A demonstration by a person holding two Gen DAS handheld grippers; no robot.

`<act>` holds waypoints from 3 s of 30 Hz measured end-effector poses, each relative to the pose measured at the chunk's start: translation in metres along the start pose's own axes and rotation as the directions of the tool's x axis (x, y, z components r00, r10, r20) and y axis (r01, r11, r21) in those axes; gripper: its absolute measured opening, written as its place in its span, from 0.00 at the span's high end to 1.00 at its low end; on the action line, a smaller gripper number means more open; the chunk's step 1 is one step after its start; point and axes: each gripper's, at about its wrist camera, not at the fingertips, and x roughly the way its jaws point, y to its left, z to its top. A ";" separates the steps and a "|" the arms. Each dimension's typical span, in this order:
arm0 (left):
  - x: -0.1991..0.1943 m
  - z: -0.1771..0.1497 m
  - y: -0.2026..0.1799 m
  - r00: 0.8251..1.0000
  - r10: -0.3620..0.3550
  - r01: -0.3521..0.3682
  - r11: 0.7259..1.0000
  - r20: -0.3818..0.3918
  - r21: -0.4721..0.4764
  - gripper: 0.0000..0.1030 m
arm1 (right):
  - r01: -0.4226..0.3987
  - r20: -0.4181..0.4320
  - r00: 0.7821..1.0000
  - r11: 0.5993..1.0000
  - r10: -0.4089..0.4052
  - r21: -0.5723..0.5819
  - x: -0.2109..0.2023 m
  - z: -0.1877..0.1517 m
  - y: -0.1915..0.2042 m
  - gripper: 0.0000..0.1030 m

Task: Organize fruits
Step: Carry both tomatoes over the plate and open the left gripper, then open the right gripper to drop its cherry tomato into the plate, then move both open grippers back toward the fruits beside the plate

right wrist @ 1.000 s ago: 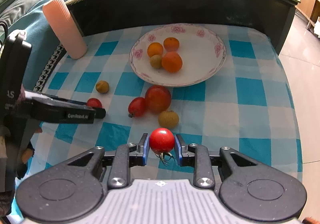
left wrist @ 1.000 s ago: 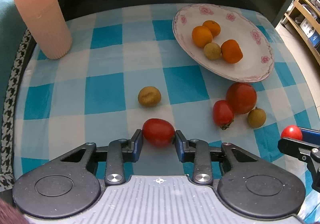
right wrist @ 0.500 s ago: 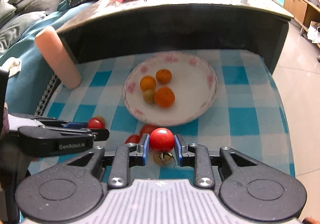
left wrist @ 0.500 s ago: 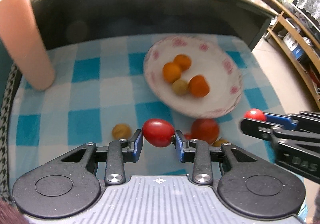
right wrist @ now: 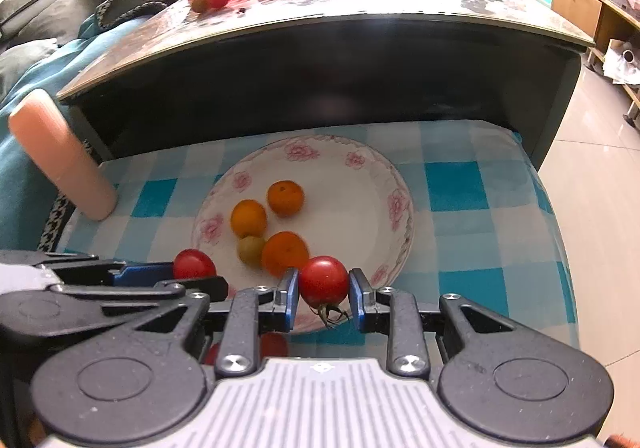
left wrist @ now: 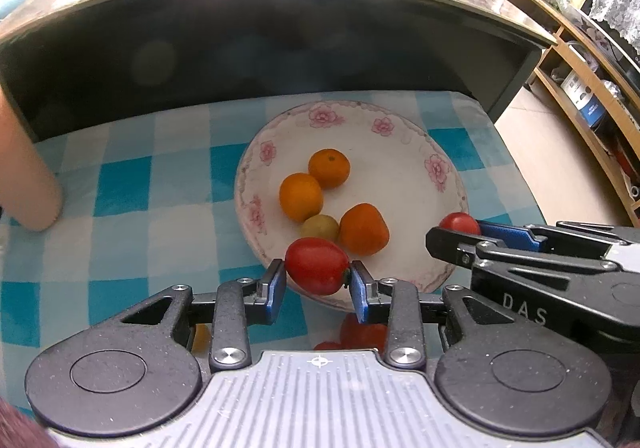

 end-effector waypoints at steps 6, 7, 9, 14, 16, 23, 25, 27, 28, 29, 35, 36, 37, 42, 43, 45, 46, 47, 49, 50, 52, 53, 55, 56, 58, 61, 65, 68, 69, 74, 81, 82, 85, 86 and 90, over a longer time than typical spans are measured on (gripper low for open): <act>0.005 0.005 -0.003 1.000 0.003 -0.003 1.000 0.006 -0.003 0.61 | -0.005 0.001 1.000 1.000 0.005 0.020 0.010 0.005 -0.008 0.61; 0.006 0.006 -0.002 1.000 0.003 -0.003 1.000 0.007 -0.007 0.61 | -0.005 0.006 1.000 1.000 0.005 0.023 0.010 0.006 -0.009 0.61; 0.006 0.006 -0.001 1.000 0.003 -0.003 1.000 0.006 -0.012 0.61 | -0.014 0.004 1.000 1.000 0.014 0.027 0.012 0.008 -0.010 0.61; 0.006 0.007 0.000 1.000 0.010 -0.010 1.000 0.005 -0.014 0.60 | -0.023 0.002 1.000 0.999 0.023 0.047 0.016 0.010 -0.011 0.60; 0.005 0.007 0.001 1.000 0.009 -0.009 1.000 0.006 -0.017 0.59 | -0.023 0.009 1.000 0.999 0.023 0.049 0.015 0.010 -0.010 0.60; 0.004 0.006 0.000 1.000 0.005 -0.005 1.000 0.003 -0.011 0.52 | -0.033 0.017 0.999 0.997 0.032 0.075 0.013 0.011 -0.012 0.59; 0.003 0.006 -0.002 1.000 0.007 -0.007 1.000 0.006 0.001 0.52 | -0.033 0.017 0.999 0.997 0.032 0.073 0.013 0.011 -0.011 0.57; 0.002 0.005 -0.002 1.000 0.011 -0.011 1.000 0.010 0.008 0.51 | -0.033 0.018 0.999 0.997 0.032 0.072 0.012 0.011 -0.010 0.57; 0.001 0.004 -0.002 1.000 0.011 -0.011 1.000 0.011 0.008 0.51 | -0.032 0.019 0.999 0.997 0.030 0.069 0.011 0.010 -0.010 0.57; 0.001 0.004 -0.002 1.000 0.011 -0.011 1.000 0.012 0.008 0.50 | -0.030 0.020 0.999 0.997 0.029 0.066 0.010 0.010 -0.009 0.57; -0.008 -0.001 0.005 0.999 0.023 -0.023 1.000 0.024 0.002 0.45 | -0.012 0.024 1.000 0.998 0.010 0.062 0.003 0.005 -0.009 0.57; -0.009 -0.002 0.007 0.999 0.024 -0.024 1.000 0.027 -0.002 0.45 | -0.007 0.022 1.000 0.998 0.005 0.062 0.002 0.003 -0.010 0.57; -0.011 -0.003 0.008 0.999 0.026 -0.026 1.000 0.027 -0.004 0.45 | -0.004 0.019 1.000 0.998 0.002 0.062 0.001 0.002 -0.010 0.57; -0.018 -0.010 0.014 0.999 0.033 -0.033 0.999 0.026 -0.004 0.45 | 0.007 -0.005 1.000 0.998 -0.006 0.055 -0.005 -0.010 -0.009 0.57; -0.020 -0.011 0.015 0.999 0.035 -0.035 0.999 0.026 -0.003 0.45 | 0.007 -0.008 1.000 0.999 -0.006 0.052 -0.007 -0.012 -0.008 0.57; -0.023 -0.014 0.017 0.999 0.036 -0.036 0.999 0.026 -0.004 0.44 | 0.003 -0.013 1.000 0.999 -0.003 0.046 -0.010 -0.016 -0.006 0.57; -0.025 -0.016 0.019 0.999 0.037 -0.036 0.999 0.025 -0.005 0.44 | -0.001 -0.014 1.000 0.999 0.001 0.043 -0.011 -0.017 -0.004 0.57; -0.026 -0.017 0.021 0.999 0.038 -0.038 0.999 0.025 -0.007 0.44 | -0.003 -0.015 1.000 0.999 0.004 0.040 -0.012 -0.018 -0.003 0.57; -0.028 -0.020 0.024 0.999 0.041 -0.040 0.999 0.023 -0.011 0.43 | -0.011 -0.017 1.000 0.999 0.011 0.032 -0.015 -0.022 0.002 0.57; -0.029 -0.021 0.025 0.999 0.040 -0.040 0.999 0.021 -0.014 0.42 | -0.014 -0.020 1.000 0.999 0.015 0.028 -0.015 -0.023 0.004 0.57; -0.030 -0.024 0.028 0.999 0.037 -0.037 0.999 0.016 -0.015 0.42 | -0.021 -0.028 0.999 1.000 0.021 0.023 -0.016 -0.027 0.008 0.57; -0.031 -0.025 0.028 0.999 0.037 -0.037 0.999 0.014 -0.013 0.41 | -0.024 -0.035 0.999 1.000 0.024 0.019 -0.016 -0.029 0.010 0.57; -0.032 -0.028 0.031 0.999 0.038 -0.038 0.999 0.011 -0.011 0.41 | -0.027 -0.045 0.999 1.000 0.028 0.011 -0.015 -0.034 0.013 0.57; -0.032 -0.028 0.032 0.999 0.040 -0.039 0.999 0.010 -0.012 0.41 | -0.027 -0.051 0.998 1.000 0.028 0.006 -0.015 -0.037 0.014 0.57; -0.033 -0.030 0.037 0.999 0.042 -0.042 0.999 0.007 -0.021 0.41 | -0.027 -0.061 0.998 1.000 0.027 0.001 -0.015 -0.041 0.016 0.57; -0.035 -0.032 0.046 0.999 0.046 -0.045 0.998 0.002 -0.041 0.41 | -0.026 -0.071 0.997 1.000 0.027 0.008 -0.015 -0.046 0.015 0.57; -0.037 -0.034 0.058 0.999 0.053 -0.053 0.996 -0.001 -0.065 0.40 | -0.037 -0.078 0.996 0.999 0.039 0.030 -0.017 -0.050 0.013 0.57; -0.034 -0.035 0.064 0.998 0.056 -0.057 0.995 -0.010 -0.076 0.39 | -0.039 -0.082 0.996 0.999 0.041 0.030 -0.019 -0.053 0.015 0.56; -0.032 -0.036 0.065 0.998 0.056 -0.058 0.995 -0.016 -0.077 0.39 | -0.040 -0.085 0.995 0.999 0.043 0.031 -0.019 -0.055 0.016 0.56; -0.019 -0.037 0.067 0.997 0.065 -0.067 0.995 -0.039 -0.075 0.39 | -0.052 -0.094 0.994 0.998 0.054 0.024 -0.019 -0.059 0.022 0.56; 0.001 -0.033 0.068 0.995 0.081 -0.086 0.993 -0.065 -0.076 0.39 | -0.060 -0.105 0.993 0.998 0.061 0.018 -0.015 -0.059 0.022 0.56; 0.003 -0.032 0.067 0.994 0.086 -0.091 0.993 -0.068 -0.074 0.39 | -0.058 -0.107 0.992 0.998 0.060 0.020 -0.015 -0.059 0.021 0.56; 0.010 -0.032 0.067 0.992 0.094 -0.100 0.992 -0.079 -0.075 0.41 | -0.053 -0.112 0.992 0.998 0.056 0.029 -0.012 -0.058 0.017 0.56; 0.012 -0.032 0.068 0.992 0.098 -0.104 0.992 -0.080 -0.077 0.43 | -0.053 -0.113 0.992 0.998 0.056 0.032 -0.012 -0.058 0.016 0.56; 0.014 -0.032 0.067 0.991 0.110 -0.115 0.991 -0.075 -0.071 0.47 | -0.053 -0.120 0.991 0.998 0.057 0.033 -0.011 -0.058 0.015 0.56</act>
